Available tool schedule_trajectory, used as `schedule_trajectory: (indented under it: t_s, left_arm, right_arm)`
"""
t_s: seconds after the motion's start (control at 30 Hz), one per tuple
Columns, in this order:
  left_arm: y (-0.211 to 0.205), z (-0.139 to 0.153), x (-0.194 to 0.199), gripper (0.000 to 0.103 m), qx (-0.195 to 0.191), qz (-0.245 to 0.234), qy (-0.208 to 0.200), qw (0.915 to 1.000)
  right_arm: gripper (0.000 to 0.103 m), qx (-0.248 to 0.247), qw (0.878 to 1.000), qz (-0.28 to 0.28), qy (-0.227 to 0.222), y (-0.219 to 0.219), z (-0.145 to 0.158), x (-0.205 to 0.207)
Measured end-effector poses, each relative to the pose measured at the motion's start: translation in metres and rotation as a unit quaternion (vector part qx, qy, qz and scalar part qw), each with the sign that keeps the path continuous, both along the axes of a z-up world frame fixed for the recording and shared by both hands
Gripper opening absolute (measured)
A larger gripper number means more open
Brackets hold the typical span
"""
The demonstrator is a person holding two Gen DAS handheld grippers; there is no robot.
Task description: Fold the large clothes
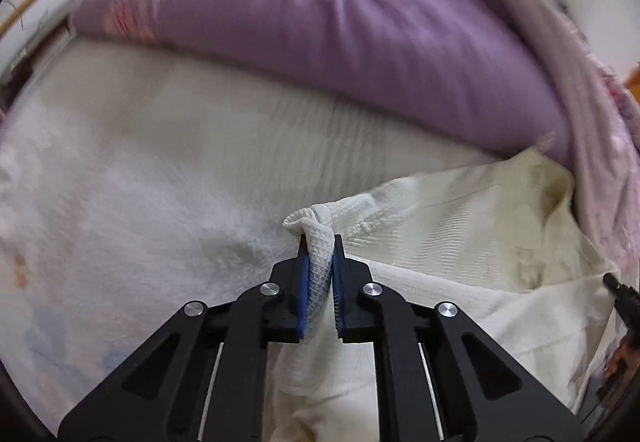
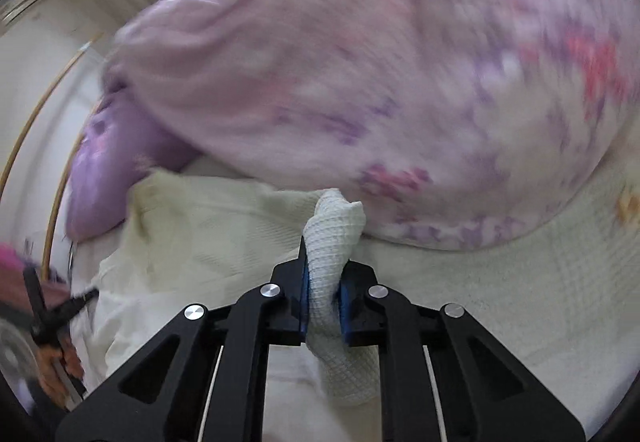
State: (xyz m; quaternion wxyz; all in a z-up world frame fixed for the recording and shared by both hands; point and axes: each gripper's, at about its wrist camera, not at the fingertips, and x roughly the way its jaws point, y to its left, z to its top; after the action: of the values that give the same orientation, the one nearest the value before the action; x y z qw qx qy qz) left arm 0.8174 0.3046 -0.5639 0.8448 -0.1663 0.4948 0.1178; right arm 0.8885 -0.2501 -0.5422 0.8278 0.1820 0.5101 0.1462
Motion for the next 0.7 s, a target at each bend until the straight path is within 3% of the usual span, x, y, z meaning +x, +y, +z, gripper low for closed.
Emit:
schedule_trajectory:
  t_s: [0.07,0.17,0.33,0.43,0.53,0.63,0.7]
  left_arm:
    - [-0.002,0.028,-0.026,0.008,-0.016,-0.007,-0.04,0.999]
    - [-0.015,0.064,-0.07,0.008,0.001,-0.036,-0.07,0.9969]
    - [-0.035,0.095,-0.167,0.006,0.014,-0.039,-0.074,0.9964]
    - [-0.042,0.093,-0.222,0.006,-0.005,-0.023,-0.051,0.9984]
    - [-0.041,0.085,-0.286,0.006,-0.021,0.001,-0.023,0.9995]
    - [-0.035,0.057,-0.335,0.007,-0.053,0.044,0.029,0.9972]
    - [-0.033,0.036,-0.367,0.007,-0.074,0.088,0.066,0.9911]
  right_arm:
    - [0.01,0.01,0.999,0.01,-0.03,-0.002,0.026,-0.02]
    - [0.009,0.003,0.996,0.039,-0.079,-0.004,0.068,-0.064]
    - [0.009,0.023,0.994,0.045,-0.1,-0.029,0.115,-0.159]
    - [0.01,0.013,0.995,0.055,-0.083,-0.043,0.124,-0.222]
    - [0.012,0.004,0.998,0.048,-0.049,-0.049,0.112,-0.273]
    - [0.03,-0.014,1.0,0.015,0.011,-0.067,0.086,-0.322]
    - [0.039,-0.021,0.998,-0.033,0.057,-0.082,0.068,-0.352]
